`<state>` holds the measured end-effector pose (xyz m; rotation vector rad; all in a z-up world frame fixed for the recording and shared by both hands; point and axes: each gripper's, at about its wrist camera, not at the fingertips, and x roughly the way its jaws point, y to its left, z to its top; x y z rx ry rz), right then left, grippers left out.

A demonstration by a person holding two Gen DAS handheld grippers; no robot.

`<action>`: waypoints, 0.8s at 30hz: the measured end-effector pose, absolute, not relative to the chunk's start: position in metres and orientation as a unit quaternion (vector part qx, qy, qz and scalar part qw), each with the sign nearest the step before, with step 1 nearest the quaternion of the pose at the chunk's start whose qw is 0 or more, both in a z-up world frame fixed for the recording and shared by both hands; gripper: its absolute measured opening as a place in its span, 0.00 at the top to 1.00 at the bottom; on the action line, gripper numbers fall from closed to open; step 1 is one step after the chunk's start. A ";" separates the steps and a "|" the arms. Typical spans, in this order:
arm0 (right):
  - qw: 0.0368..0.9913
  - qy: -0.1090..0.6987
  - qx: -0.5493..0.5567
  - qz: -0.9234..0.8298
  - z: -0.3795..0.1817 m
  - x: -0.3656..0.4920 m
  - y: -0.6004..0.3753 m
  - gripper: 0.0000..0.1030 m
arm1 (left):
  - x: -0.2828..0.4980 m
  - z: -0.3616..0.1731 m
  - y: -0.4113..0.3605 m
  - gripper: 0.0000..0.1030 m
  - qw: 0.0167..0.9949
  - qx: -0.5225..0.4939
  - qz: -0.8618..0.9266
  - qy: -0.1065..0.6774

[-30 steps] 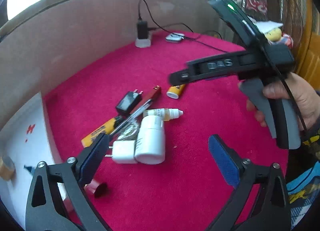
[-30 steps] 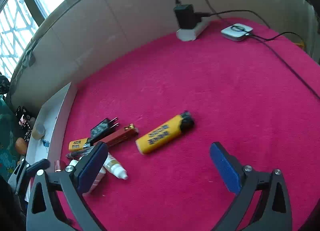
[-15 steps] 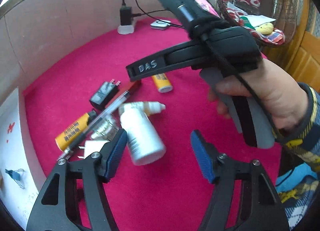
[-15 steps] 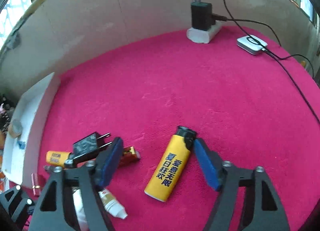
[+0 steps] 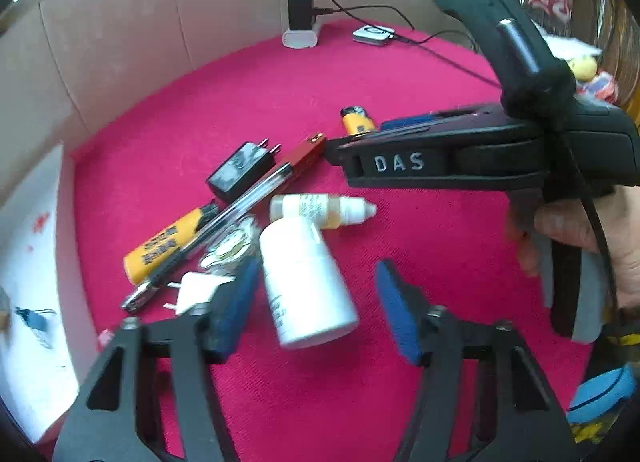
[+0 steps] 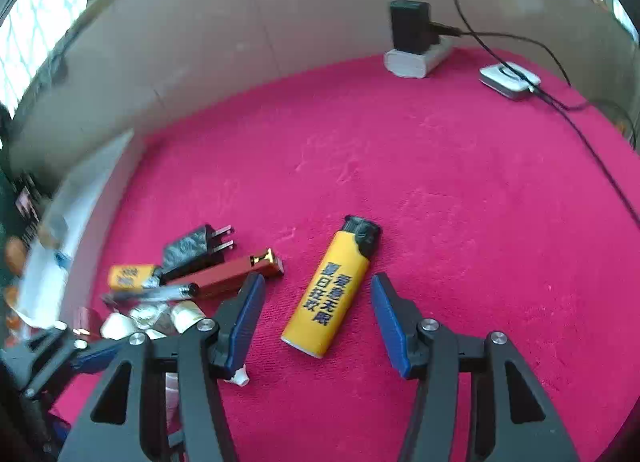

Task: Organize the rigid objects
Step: 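Close the right tool on the yellow lighter while the left tool grasps the white pill bottle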

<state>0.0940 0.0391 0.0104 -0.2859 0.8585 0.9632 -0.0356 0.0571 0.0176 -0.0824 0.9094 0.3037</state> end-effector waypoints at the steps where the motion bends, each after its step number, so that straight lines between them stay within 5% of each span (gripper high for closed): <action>1: 0.792 0.391 -0.147 0.444 0.010 0.090 0.041 0.46 | -0.037 0.016 0.061 0.63 0.885 -0.047 0.145 0.440; 3: 0.798 0.381 -0.160 0.438 0.009 0.087 0.040 0.50 | -0.045 0.014 0.072 0.65 0.886 -0.084 0.132 0.436; 5: 0.804 0.373 -0.168 0.431 0.010 0.087 0.036 0.70 | -0.051 0.015 0.075 0.65 0.889 -0.090 0.127 0.432; 7: 0.801 0.380 -0.150 0.438 0.011 0.093 0.028 0.78 | -0.056 0.018 0.073 0.65 0.893 -0.091 0.125 0.424; 24: 0.819 0.346 -0.008 0.457 0.072 0.104 -0.026 0.78 | -0.082 0.055 0.074 0.65 0.913 -0.104 0.152 0.363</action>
